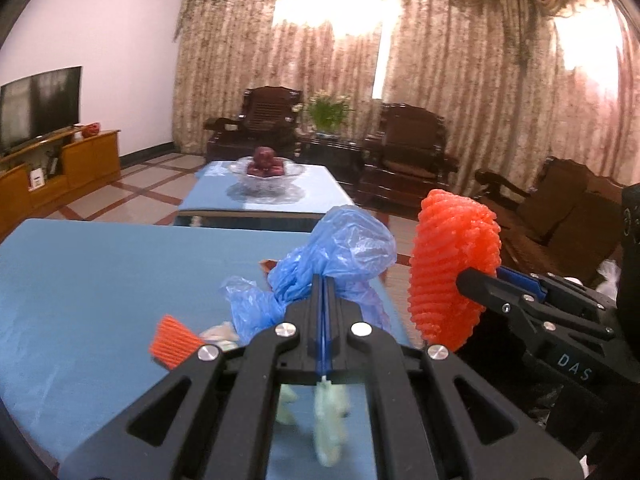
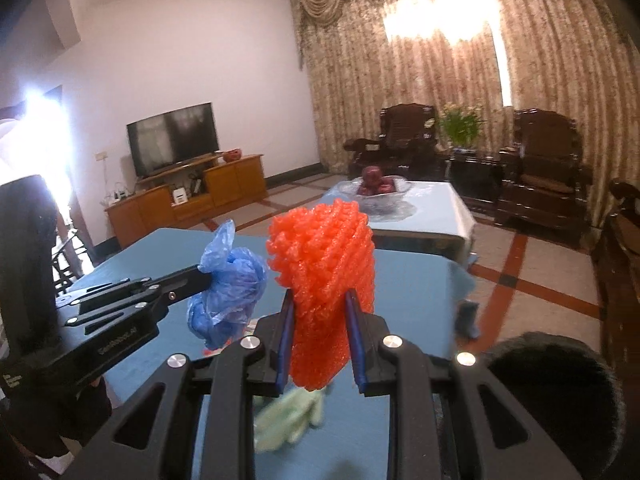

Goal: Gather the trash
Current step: 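Carry the mesh sleeve and blue bag over the bin and open both tools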

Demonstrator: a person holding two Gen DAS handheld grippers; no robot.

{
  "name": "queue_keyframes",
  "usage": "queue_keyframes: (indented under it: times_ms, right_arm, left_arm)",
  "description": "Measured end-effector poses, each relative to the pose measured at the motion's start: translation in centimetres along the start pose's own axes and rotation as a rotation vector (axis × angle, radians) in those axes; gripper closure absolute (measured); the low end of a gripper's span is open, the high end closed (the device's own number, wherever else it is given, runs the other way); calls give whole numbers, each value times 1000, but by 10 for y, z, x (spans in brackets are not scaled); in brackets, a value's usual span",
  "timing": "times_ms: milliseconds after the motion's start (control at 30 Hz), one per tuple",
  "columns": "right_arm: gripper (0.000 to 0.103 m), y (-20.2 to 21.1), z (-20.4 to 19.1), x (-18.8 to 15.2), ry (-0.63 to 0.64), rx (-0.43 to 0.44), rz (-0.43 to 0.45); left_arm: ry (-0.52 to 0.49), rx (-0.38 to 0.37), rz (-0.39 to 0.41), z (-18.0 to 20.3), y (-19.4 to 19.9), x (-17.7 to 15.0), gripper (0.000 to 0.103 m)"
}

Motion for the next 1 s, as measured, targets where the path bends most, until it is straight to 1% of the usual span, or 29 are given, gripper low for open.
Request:
queue_keyframes:
  times_ms: [167,400,567,700,800,967,1000]
  right_arm:
    - [79,22,35,-13,-33,-92,-17]
    - [79,56,84,-40,-82,-233,-56]
    - [79,70,116,-58,-124,-313,-85]
    - [79,77,137,-75,-156,-367,-114]
    - [79,81,151,-84,-169,-393,-130]
    - [79,83,169,-99,-196,-428,-171]
    - [77,84,172,-103,-201,-433,-176]
  left_arm:
    - [-24,-80,-30,40,-13,-13,103]
    - [-66,-191,-97,99,-41,-34,103]
    - [-95,-257,-140,130,-58,-51,103]
    - [-125,-297,-170,154,-72,-64,103]
    - [-137,-328,-197,173,-86,-74,103]
    - [-147,-361,-236,192,-104,-89,103]
    - [-150,-365,-240,195,-106,-92,103]
Point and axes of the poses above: each gripper's, at about its wrist camera, not at the fingertips, and y roughly against the way its jaws point, z to its right, x to its top, the point moved 1 cm from there along -y, roughly the way its jaws point, and after that the axes turned 12 degrees about y, right-handed, at the moved point
